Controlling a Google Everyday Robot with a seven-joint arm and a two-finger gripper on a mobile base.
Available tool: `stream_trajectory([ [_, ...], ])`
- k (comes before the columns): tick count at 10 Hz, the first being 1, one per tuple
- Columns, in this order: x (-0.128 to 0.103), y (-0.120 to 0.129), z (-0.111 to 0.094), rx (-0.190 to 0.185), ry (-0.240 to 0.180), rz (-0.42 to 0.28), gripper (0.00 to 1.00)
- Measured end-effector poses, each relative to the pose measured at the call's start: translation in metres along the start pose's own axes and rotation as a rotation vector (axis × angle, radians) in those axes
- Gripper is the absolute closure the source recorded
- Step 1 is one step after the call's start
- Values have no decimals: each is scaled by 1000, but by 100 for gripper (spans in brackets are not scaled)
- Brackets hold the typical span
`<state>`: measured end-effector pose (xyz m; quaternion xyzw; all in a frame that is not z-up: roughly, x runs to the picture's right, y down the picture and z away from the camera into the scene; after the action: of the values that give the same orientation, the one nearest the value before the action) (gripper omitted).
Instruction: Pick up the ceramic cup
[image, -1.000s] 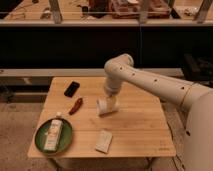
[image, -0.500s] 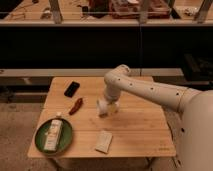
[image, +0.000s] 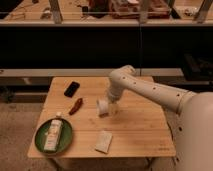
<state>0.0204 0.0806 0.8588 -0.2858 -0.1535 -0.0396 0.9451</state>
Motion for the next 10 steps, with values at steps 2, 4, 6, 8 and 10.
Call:
stream_trajectory([
  [2, -2, -2, -1, -1, -8, 8, 20],
  [4, -1, -4, -1, -1, -5, 19, 20],
  [6, -2, -4, 4, -10, -1, 24, 20],
  [8, -4, -4, 13, -21, 0, 23, 20],
  [10, -3, -4, 21, -34, 3, 25, 20],
])
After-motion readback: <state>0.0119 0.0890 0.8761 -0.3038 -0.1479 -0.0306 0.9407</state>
